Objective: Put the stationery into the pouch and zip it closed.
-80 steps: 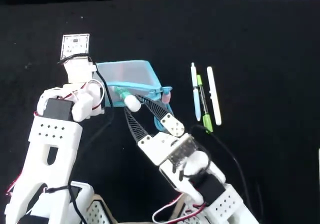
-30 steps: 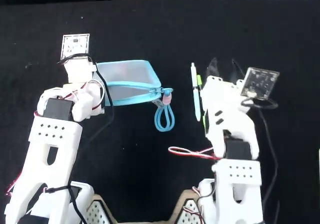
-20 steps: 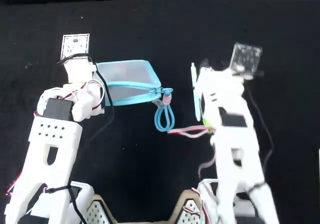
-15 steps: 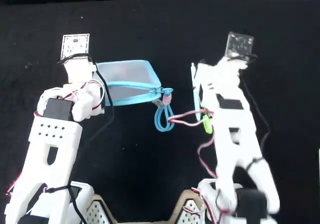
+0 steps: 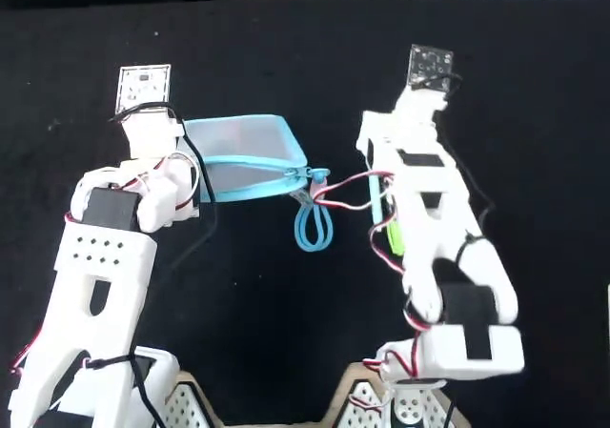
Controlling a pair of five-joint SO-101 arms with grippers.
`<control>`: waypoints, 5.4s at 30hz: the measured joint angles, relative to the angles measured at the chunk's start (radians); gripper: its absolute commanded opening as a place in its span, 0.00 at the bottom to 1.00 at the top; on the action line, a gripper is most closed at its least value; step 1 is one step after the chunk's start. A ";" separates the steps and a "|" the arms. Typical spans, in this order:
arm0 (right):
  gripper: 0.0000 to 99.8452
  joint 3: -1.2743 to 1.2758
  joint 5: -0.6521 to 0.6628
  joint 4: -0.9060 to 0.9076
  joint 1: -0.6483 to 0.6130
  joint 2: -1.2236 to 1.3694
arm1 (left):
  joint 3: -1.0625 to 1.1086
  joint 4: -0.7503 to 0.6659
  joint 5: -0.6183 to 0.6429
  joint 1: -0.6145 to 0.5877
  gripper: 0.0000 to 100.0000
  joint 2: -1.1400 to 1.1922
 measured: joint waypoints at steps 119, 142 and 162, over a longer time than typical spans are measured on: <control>0.10 -0.845 0.494 1.165 -0.092 0.635 | 0.000 0.000 0.000 -0.002 0.03 0.000; 0.01 -0.845 0.500 1.390 -0.117 0.212 | 0.000 0.000 0.000 -0.002 0.03 0.000; 0.01 -0.339 0.221 1.022 -0.399 -0.809 | 0.006 -0.009 0.000 -0.002 0.03 0.000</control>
